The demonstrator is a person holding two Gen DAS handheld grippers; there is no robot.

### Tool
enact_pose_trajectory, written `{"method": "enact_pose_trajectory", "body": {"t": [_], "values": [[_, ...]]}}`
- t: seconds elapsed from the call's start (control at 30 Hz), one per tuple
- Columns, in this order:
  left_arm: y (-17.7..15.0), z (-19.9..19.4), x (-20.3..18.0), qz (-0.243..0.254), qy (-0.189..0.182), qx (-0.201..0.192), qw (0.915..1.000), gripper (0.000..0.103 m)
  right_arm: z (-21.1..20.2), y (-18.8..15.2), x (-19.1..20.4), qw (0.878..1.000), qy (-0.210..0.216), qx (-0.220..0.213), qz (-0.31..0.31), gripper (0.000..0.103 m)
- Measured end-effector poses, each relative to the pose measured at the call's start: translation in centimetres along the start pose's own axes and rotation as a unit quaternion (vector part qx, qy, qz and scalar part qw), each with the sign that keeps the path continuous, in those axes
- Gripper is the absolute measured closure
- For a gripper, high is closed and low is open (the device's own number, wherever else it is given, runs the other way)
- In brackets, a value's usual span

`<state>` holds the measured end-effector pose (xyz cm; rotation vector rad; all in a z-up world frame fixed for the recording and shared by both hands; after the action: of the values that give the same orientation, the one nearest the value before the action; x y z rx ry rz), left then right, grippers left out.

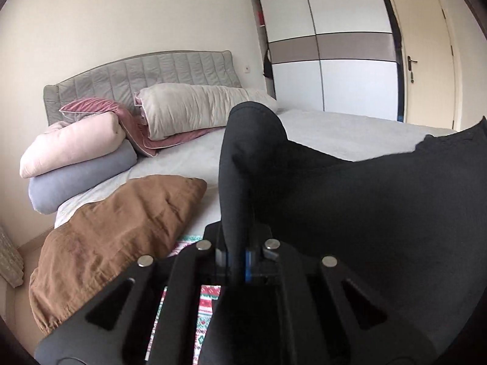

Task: Fold large clothes

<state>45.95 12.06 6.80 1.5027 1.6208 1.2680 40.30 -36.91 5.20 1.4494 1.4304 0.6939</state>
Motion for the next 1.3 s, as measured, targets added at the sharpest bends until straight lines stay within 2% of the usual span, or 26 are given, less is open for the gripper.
{"method": "enact_pose_trajectory", "body": {"t": [0.07,0.13,0.23,0.3,0.37,0.4,0.43,0.47,0.53,0.57,0.63,0.7,0.73,0.77,0.8,0.83,0.9,0.97,1.0,1.07,1.13,1.17,1.2,1.23,1.27,1.3], "values": [[0.9,3.1,-0.5,-0.016,0.018,0.003,0.9997,0.095,2.3,1.4,-0.9,0.999,-0.006,-0.006,0.039,0.098],[0.8,6.2,-1.7,-0.017,0.046,0.008,0.9987,0.095,4.9,2.2,-0.4,0.999,-0.014,-0.007,0.052,0.098],[-0.8,11.5,-4.0,0.004,0.090,0.019,0.9958,0.094,9.9,1.4,1.2,0.998,-0.041,0.023,0.035,0.098],[-2.8,15.2,-5.5,0.023,0.110,0.049,0.9924,0.093,13.2,-0.1,2.0,0.997,-0.048,0.054,0.026,0.098],[-5.4,18.7,-6.5,0.046,0.140,0.089,0.9851,0.094,16.3,-2.2,2.3,0.995,-0.051,0.087,0.027,0.098],[-6.4,20.1,-6.5,0.057,0.172,0.109,0.9775,0.102,17.9,-3.5,2.5,0.992,-0.052,0.108,0.029,0.098],[-7.0,21.5,-6.0,0.055,0.192,0.142,0.9694,0.102,19.3,-4.7,2.5,0.990,-0.054,0.128,0.035,0.097],[-7.5,22.9,-5.2,0.041,0.187,0.180,0.9649,0.102,20.4,-5.8,2.4,0.986,-0.053,0.149,0.044,0.096],[-8.2,23.5,-3.1,-0.004,0.163,0.216,0.9625,0.101,22.1,-7.1,2.3,0.978,-0.042,0.196,0.051,0.095],[-8.1,23.2,-2.2,-0.029,0.146,0.218,0.9644,0.101,22.2,-7.2,2.1,0.977,-0.039,0.206,0.052,0.094],[-7.5,21.3,-0.7,-0.064,0.112,0.197,0.9719,0.097,20.4,-6.5,1.9,0.981,-0.035,0.186,0.047,0.086],[-6.5,18.6,-0.6,-0.066,0.083,0.178,0.9784,0.090,18.0,-5.2,2.2,0.986,-0.027,0.158,0.041,0.073],[-6.2,17.0,-1.3,-0.057,0.062,0.166,0.9825,0.088,16.6,-4.5,2.7,0.989,-0.015,0.141,0.042,0.056],[-5.8,15.5,-2.0,-0.043,0.038,0.156,0.9861,0.080,15.2,-3.8,3.4,0.992,0.005,0.122,0.042,0.044],[-5.3,14.0,-3.2,-0.027,0.014,0.147,0.9887,0.069,13.8,-3.1,4.6,0.993,0.032,0.106,0.042,0.041],[-4.9,12.5,-4.9,-0.011,-0.017,0.140,0.9899,0.062,13.0,-2.4,6.4,0.992,0.061,0.101,0.036,0.040],[-4.1,10.2,-9.1,0.016,-0.082,0.132,0.9877,0.041,11.6,-1.2,11.9,0.985,0.131,0.112,0.010,0.040],[-3.8,9.8,-13.4,0.029,-0.128,0.150,0.9800,0.037,11.5,-0.7,18.7,0.968,0.204,0.147,-0.024,0.037],[-4.1,10.5,-15.2,0.030,-0.135,0.170,0.9757,0.037,11.9,-0.9,21.7,0.958,0.233,0.163,-0.034,0.037],[-5.6,13.4,-17.1,0.024,-0.128,0.225,0.9655,0.037,13.6,-1.7,25.7,0.947,0.252,0.193,-0.038,0.037],[-6.9,16.1,-16.3,0.009,-0.111,0.254,0.9609,0.037,15.9,-2.6,25.7,0.946,0.246,0.209,-0.022,0.037],[-7.3,16.9,-15.1,0.003,-0.084,0.251,0.9642,0.037,16.8,-2.9,24.4,0.946,0.245,0.214,0.003,0.037],[-7.5,18.0,-13.4,0.019,-0.038,0.245,0.9687,0.037,17.9,-3.2,22.1,0.948,0.233,0.214,0.031,0.037],[-8.0,19.2,-11.5,0.045,0.017,0.243,0.9689,0.037,19.0,-3.5,19.2,0.953,0.207,0.215,0.045,0.037],[-8.7,20.3,-9.7,0.054,0.041,0.248,0.9663,0.032,20.2,-4.2,15.8,0.957,0.176,0.220,0.061,0.036],[-9.2,21.1,-7.8,0.037,0.049,0.264,0.9626,0.030,21.2,-5.2,12.2,0.959,0.138,0.234,0.081,0.035]]}}
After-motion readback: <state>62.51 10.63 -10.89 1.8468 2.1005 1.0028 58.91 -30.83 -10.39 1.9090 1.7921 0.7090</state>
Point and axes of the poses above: each gripper's, at about its wrist camera, not at the fingertips, and z roughly the way its jaws point, x to its left, y to its top, the point moved 4 cm from there along z, roughly the way its jaws point, and after that the axes turned 9 degrees about y, right-handed, at the moved point
